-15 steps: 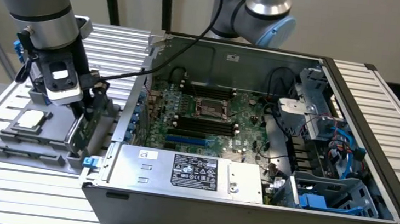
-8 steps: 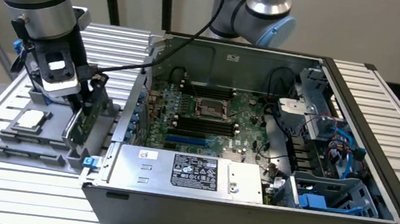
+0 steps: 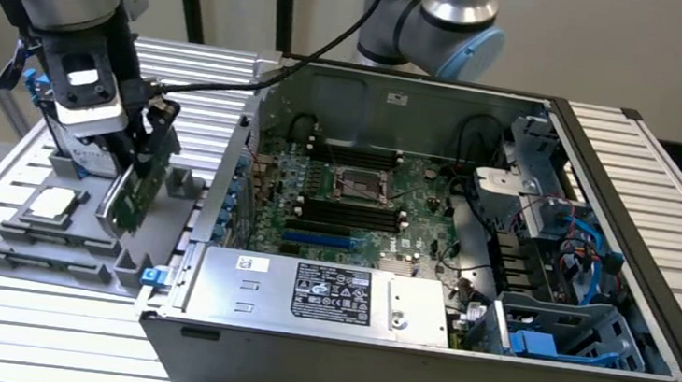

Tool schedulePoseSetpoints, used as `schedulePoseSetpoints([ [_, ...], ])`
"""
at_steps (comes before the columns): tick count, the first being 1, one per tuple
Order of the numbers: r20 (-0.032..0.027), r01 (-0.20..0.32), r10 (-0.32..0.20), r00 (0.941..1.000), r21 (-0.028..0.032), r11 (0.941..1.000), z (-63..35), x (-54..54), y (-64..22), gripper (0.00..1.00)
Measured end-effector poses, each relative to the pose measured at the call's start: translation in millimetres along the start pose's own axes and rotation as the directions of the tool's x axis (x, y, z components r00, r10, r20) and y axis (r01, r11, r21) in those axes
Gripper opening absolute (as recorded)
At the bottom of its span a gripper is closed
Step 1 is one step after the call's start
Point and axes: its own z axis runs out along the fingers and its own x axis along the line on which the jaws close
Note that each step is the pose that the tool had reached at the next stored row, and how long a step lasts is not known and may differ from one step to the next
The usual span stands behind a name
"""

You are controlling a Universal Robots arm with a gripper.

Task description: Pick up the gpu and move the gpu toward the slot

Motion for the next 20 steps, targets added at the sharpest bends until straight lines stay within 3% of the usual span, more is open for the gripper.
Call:
schedulePoseSetpoints([
  [8,-0.0015,0.000,0.000,1.0000,-0.0034,1.0000,-36.2,-5.5,-5.4,0.26],
  [20,-0.0128,-0.001,0.001,0.9999,-0.0162,0.9999,-88.1,-46.0,-11.1,0.26],
])
